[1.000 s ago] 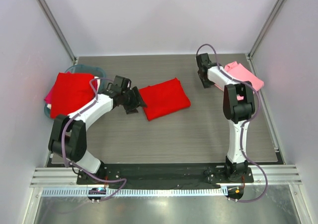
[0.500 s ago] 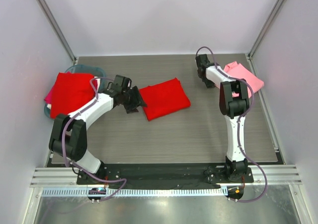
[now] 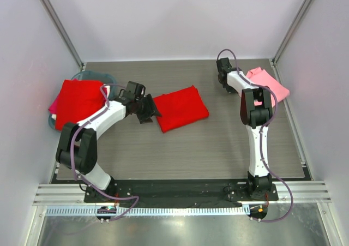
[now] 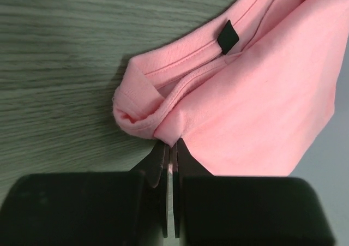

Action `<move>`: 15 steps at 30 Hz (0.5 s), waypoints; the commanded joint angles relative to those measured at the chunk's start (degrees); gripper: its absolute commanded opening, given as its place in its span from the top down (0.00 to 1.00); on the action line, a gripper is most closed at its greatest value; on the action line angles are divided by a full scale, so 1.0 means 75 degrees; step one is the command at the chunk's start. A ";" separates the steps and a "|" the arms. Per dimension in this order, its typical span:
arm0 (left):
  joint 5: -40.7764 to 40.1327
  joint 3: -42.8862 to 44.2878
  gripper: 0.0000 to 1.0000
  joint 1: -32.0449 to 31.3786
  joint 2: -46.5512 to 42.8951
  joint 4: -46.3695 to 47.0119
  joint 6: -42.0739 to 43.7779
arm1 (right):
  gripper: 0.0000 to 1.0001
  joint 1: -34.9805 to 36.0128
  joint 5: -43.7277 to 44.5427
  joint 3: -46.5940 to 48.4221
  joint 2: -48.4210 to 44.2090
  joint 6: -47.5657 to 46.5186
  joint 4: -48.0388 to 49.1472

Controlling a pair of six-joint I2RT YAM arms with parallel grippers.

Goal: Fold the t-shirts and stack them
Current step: Fold the tshirt

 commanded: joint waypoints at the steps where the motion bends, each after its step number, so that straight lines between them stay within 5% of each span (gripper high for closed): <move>1: -0.0006 0.0154 0.45 0.0034 -0.0100 0.0135 0.0062 | 0.99 0.0134 -0.0711 0.0445 -0.0279 0.0388 -0.0053; 13: -0.0123 -0.0291 0.46 0.0034 -0.0230 0.0650 -0.0243 | 0.94 0.0205 -0.3045 0.2703 0.0246 0.2802 -0.0815; 14: -0.0135 -0.0338 0.46 0.0034 -0.0241 0.0662 -0.0255 | 0.89 0.0216 -0.3267 0.2927 0.0386 0.2989 -0.0827; 15: -0.0170 -0.0361 0.46 0.0034 -0.0241 0.0674 -0.0278 | 0.71 0.0217 -0.3432 0.3150 0.0481 0.3409 -0.0838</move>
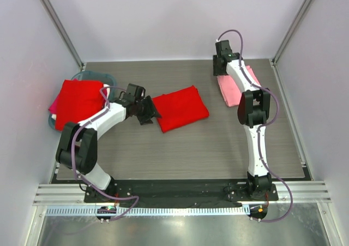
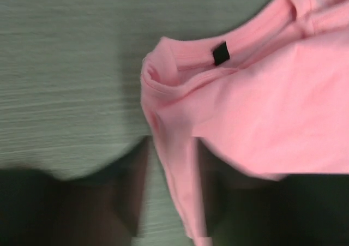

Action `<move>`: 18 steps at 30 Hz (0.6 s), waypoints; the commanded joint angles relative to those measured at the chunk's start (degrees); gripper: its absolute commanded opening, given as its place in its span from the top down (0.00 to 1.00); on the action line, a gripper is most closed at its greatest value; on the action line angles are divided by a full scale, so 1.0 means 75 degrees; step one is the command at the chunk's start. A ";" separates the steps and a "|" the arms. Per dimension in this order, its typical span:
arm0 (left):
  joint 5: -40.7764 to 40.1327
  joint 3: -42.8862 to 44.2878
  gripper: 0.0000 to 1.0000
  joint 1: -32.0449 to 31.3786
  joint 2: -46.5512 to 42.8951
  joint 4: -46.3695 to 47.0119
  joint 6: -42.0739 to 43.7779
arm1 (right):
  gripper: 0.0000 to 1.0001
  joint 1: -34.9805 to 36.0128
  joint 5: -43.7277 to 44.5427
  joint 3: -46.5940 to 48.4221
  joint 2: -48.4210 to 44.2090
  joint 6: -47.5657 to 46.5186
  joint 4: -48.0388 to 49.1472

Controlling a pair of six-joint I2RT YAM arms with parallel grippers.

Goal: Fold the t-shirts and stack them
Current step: Fold the tshirt

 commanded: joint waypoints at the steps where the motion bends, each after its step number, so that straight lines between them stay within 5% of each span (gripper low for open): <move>1: -0.0150 -0.0117 0.46 0.0034 -0.0253 0.0356 -0.0083 | 0.41 0.0027 -0.1142 0.1035 0.0388 0.1250 -0.0002; 6: -0.0243 -0.0222 0.44 0.0034 -0.0264 0.0391 -0.0142 | 0.36 0.0027 -0.2395 0.0759 -0.0066 0.1509 0.0372; 13: -0.0501 -0.0246 0.43 0.0045 -0.0464 0.0415 -0.0153 | 0.35 -0.0043 -0.2997 -0.1432 -0.1684 0.1263 0.1310; 18: -0.0490 -0.0316 0.43 0.0034 -0.0651 0.0368 -0.0130 | 0.48 -0.0500 -0.2832 -0.2882 -0.2818 0.1333 0.1346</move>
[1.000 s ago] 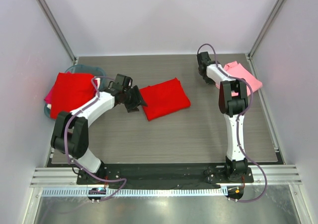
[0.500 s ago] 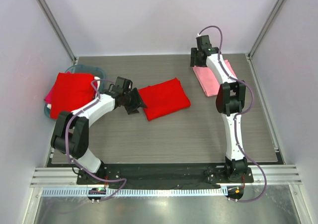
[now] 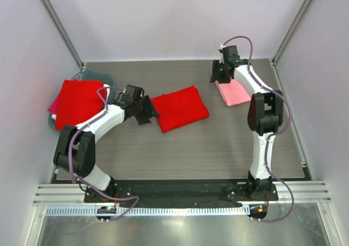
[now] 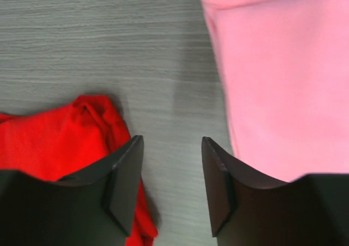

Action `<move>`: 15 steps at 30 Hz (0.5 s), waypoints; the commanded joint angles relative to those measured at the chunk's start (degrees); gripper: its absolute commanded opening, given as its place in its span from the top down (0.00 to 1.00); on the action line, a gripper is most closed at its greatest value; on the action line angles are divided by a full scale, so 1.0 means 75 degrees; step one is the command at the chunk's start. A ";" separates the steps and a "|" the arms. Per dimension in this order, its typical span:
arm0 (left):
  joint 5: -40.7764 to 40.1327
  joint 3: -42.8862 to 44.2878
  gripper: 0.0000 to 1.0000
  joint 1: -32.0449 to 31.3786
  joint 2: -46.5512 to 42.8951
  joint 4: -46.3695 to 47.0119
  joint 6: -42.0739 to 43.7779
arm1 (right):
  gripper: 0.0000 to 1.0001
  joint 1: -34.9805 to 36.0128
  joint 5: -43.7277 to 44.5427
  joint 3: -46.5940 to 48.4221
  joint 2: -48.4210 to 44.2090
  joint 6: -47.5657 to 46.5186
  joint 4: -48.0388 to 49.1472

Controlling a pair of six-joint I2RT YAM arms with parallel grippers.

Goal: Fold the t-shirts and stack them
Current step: Fold the tshirt

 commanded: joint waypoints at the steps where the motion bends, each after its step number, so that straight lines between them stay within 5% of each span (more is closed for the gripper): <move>1: -0.0123 -0.0106 0.43 0.0034 -0.0459 0.0199 -0.0028 | 0.50 -0.0355 0.0190 -0.1010 -0.1580 0.0016 0.0518; 9: 0.0064 -0.0212 0.43 0.0034 -0.0459 0.0223 0.0007 | 0.53 -0.0179 0.1539 -0.2956 -0.2741 -0.0581 0.0518; 15: 0.0124 -0.0188 0.43 0.0045 -0.0471 0.0211 0.0078 | 0.43 0.0032 0.2053 -0.3169 -0.2566 -0.0640 0.0518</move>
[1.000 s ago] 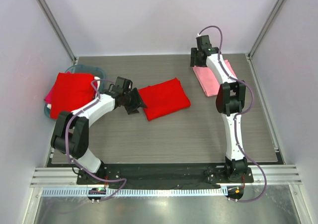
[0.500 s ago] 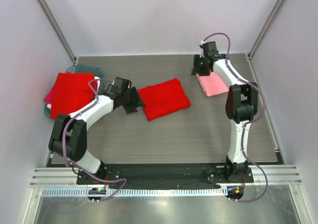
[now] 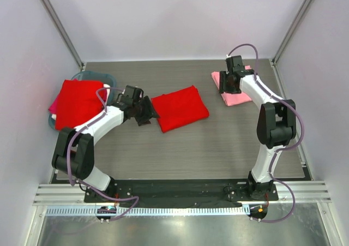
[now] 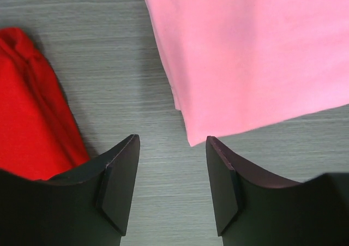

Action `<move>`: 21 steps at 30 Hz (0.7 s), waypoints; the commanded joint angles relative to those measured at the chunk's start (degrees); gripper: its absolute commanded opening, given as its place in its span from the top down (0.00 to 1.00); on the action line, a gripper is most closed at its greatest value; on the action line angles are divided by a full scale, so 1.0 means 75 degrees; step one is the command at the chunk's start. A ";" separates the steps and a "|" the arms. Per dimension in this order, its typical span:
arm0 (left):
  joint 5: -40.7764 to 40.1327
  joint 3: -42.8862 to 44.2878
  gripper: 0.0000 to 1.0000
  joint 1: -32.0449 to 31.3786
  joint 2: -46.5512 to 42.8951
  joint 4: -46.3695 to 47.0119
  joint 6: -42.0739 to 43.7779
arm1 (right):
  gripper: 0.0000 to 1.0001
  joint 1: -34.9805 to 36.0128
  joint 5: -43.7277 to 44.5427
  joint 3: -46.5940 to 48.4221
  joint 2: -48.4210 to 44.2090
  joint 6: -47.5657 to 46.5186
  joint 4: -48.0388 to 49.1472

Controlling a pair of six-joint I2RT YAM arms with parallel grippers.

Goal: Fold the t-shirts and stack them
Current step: Fold the tshirt, then neatly place the folded tshirt to the corner

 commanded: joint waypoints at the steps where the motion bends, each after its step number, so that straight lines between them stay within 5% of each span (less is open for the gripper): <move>1: 0.0103 0.0004 0.43 0.0045 -0.0206 0.0179 0.0060 | 0.43 0.0227 0.0705 0.0028 0.0036 -0.0148 0.0192; 11: 0.0127 -0.0055 0.43 0.0045 -0.0300 0.0108 0.0048 | 0.58 0.0778 0.2755 0.0626 0.1255 -0.0733 -0.0241; 21: 0.0080 -0.0102 0.44 0.0045 -0.0463 0.0003 0.0025 | 0.67 0.0872 0.3295 0.0509 0.1572 -0.0640 -0.0382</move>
